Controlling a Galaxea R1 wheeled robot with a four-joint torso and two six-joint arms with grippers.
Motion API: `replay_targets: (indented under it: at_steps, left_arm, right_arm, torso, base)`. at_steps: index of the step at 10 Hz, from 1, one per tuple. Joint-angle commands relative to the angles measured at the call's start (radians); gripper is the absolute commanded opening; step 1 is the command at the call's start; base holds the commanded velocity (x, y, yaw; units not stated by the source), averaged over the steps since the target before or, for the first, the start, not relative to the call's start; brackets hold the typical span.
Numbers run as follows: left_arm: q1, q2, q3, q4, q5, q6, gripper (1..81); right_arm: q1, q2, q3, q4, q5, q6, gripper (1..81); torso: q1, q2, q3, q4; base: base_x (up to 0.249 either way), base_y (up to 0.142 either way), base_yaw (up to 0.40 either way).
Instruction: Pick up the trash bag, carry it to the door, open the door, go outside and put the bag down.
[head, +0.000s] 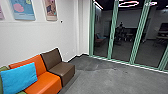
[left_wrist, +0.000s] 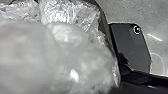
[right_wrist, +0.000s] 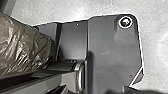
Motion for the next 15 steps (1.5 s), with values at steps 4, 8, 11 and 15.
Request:
replay_targets:
  at_steps: [4,8,11,15]
  left_arm:
    - [-0.058,-0.001,0.004,0.012,0.046,0.005,1.0]
    - [-0.058,-0.001,0.004,0.013,0.046,0.005,1.0]
    - [-0.058,-0.001,0.004,0.013,0.046,0.005,1.0]
    - [-0.058,-0.001,0.004,0.013,0.046,0.005,1.0]
  right_arm:
    - [0.049,0.002,0.000,0.011,-0.058,-0.004,81.1]
    - [0.049,0.013,-0.015,0.011,-0.062,-0.007,81.1]
    - [0.049,0.014,-0.021,0.011,-0.062,-0.010,81.1]
    - [0.049,0.014,-0.021,0.007,-0.058,-0.010,81.1]
  torso:
    - [0.001,0.000,0.000,0.000]
    - [0.001,0.000,0.000,0.000]
    - [0.001,0.000,0.000,0.000]
    - [0.001,0.000,0.000,0.000]
  base:
    - [0.000,0.000,-0.307]
    - [0.000,0.000,-0.309]
    - [0.000,0.000,-0.312]
    - [0.000,0.000,-0.314]
